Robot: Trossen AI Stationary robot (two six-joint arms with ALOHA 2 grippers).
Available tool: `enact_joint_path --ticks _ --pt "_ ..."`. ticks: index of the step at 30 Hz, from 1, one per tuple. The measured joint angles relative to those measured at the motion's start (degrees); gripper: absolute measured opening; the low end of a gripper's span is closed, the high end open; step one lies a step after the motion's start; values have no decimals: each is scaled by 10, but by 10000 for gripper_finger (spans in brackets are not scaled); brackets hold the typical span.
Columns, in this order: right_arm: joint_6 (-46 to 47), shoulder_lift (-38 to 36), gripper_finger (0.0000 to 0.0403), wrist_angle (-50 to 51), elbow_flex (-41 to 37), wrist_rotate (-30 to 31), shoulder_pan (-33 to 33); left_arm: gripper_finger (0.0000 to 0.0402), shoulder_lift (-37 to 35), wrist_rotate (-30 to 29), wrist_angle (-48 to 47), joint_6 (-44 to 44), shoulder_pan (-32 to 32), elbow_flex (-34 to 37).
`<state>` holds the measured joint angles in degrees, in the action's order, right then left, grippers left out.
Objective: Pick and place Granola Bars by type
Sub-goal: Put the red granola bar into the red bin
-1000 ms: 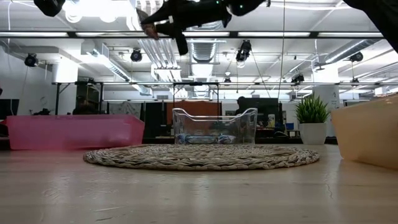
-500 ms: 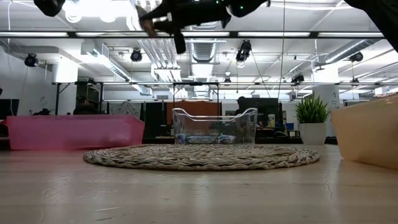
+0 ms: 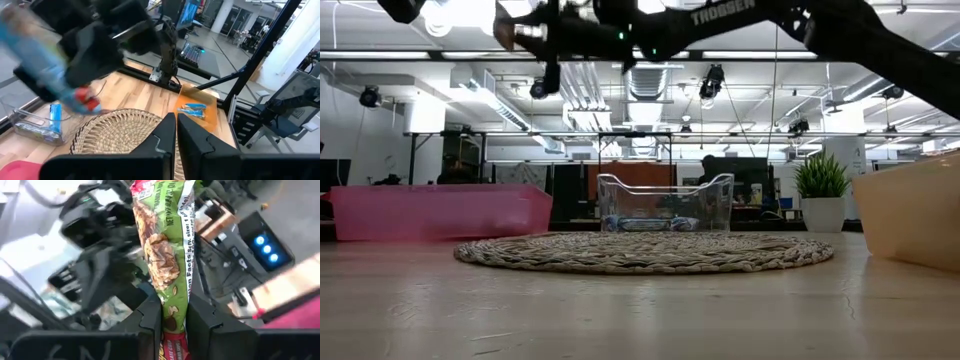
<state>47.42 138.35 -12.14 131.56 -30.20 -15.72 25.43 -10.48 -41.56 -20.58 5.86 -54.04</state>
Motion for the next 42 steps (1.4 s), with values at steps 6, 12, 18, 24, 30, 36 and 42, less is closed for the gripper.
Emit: enact_joint_path --ticks 6,12,18,24,30,36,42 --pt "54 -1 54 2 -57 1 -9 0 0 0 0 -4 0 0" --pt "83 -1 54 42 -79 12 2 0 0 0 0 -5 0 0" --pt "174 -1 54 43 -119 67 9 0 0 -2 0 -10 0 0" --pt "259 -1 54 46 -154 98 8 0 0 -10 0 -19 0 0" --pt "281 -1 54 48 -177 109 11 0 0 -11 0 -19 0 0" --pt "289 -1 54 47 -185 115 14 0 0 -12 0 -20 0 0" --pt "283 -1 77 45 -189 138 15 0 0 -16 0 -21 0 0"
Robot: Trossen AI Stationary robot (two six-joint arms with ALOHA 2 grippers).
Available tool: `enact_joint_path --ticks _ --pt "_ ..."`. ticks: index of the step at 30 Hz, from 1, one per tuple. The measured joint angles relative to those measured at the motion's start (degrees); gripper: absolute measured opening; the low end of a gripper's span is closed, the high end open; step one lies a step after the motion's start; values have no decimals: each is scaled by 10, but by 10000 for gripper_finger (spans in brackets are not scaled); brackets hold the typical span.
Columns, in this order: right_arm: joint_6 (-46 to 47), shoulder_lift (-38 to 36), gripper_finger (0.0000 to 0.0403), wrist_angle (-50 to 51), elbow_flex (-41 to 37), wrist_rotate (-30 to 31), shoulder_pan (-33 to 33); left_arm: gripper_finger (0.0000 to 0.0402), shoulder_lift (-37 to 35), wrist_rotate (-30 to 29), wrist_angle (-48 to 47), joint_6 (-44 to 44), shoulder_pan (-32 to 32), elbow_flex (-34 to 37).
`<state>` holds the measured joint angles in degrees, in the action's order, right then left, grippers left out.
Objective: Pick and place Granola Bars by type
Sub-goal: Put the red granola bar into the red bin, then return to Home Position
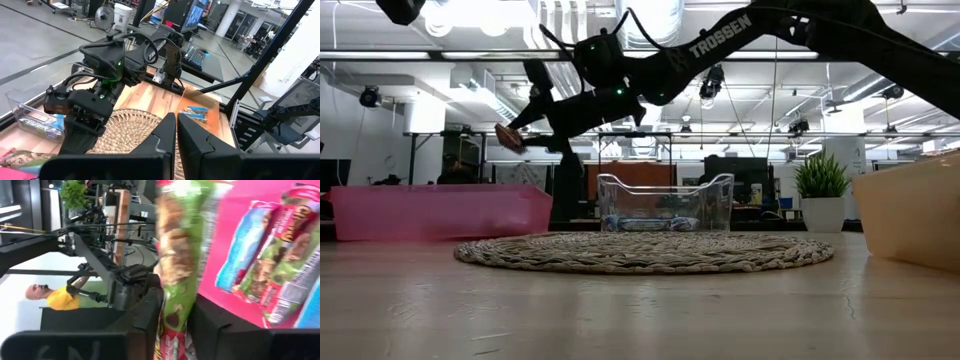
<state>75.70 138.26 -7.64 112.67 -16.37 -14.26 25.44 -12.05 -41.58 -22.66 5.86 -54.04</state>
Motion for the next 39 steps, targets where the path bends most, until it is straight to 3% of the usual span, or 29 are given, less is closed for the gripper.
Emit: enact_joint_path --ticks 9,15,39 --pt "35 0 183 -7 -44 10 0 0 0 0 0 -1 0 0" --pt "23 0 222 -22 -70 9 2 0 0 1 0 -1 0 0" --pt "-18 0 229 -51 -49 -41 0 0 0 2 0 1 0 0"
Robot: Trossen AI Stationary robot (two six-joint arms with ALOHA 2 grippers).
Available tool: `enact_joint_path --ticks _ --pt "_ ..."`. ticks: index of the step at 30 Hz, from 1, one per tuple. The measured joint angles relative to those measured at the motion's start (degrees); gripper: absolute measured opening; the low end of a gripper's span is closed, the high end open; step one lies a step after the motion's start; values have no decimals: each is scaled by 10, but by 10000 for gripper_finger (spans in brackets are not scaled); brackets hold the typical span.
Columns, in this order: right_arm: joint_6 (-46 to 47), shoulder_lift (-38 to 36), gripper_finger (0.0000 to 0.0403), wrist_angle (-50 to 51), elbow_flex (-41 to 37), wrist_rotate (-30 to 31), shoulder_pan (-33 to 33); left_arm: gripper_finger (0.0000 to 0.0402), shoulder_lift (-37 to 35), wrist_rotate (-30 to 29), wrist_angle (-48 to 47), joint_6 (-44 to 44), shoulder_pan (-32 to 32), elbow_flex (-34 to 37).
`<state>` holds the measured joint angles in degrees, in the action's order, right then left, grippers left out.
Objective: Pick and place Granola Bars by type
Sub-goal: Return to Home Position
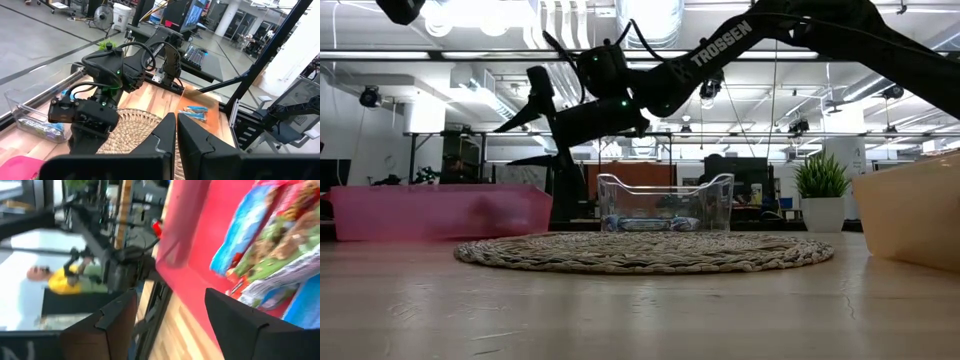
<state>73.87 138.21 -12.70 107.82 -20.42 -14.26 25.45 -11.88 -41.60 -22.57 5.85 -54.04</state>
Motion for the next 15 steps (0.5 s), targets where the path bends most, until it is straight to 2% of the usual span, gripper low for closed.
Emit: enact_joint_path --ticks 5,11,15 --pt "-47 -2 190 -1 7 -60 0 0 0 0 0 11 0 0" --pt "-104 -16 104 0 13 -101 2 0 0 -32 -1 15 0 0" --pt "-156 -32 46 -1 18 -139 3 0 0 -32 -3 12 0 0"
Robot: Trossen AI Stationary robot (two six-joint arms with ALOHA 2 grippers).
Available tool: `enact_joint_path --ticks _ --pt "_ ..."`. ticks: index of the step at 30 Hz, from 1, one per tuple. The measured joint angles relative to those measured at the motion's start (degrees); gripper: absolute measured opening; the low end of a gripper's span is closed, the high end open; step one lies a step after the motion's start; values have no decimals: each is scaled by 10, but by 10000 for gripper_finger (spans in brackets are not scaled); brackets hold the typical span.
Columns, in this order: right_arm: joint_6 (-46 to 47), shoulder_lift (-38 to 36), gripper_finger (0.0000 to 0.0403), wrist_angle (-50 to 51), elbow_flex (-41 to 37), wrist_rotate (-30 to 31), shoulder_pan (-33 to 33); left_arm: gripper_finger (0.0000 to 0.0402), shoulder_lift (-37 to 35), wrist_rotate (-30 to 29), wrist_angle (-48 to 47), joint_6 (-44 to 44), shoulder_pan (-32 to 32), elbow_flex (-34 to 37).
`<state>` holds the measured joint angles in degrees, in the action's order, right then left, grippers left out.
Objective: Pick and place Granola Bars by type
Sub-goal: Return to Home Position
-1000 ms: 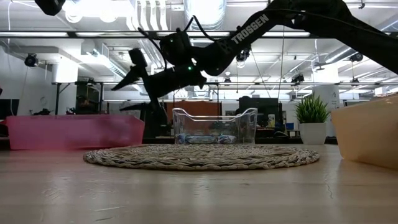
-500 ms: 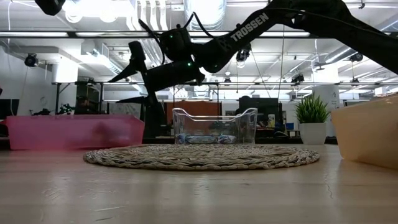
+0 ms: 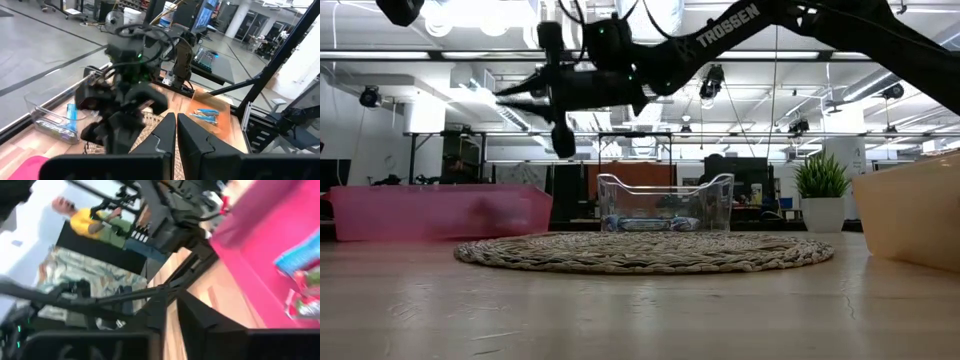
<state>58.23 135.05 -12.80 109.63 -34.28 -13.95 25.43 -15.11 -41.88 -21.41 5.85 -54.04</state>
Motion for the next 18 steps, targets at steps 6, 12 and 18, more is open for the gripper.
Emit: enact_joint_path --ticks 6,12,18 --pt "-72 -33 13 0 0 -6 4 0 0 0 -3 0 0 0" --pt "-73 -53 13 2 0 -4 3 0 1 0 0 0 0 0" --pt "-47 -55 13 -2 7 -41 4 0 7 0 3 0 0 1"
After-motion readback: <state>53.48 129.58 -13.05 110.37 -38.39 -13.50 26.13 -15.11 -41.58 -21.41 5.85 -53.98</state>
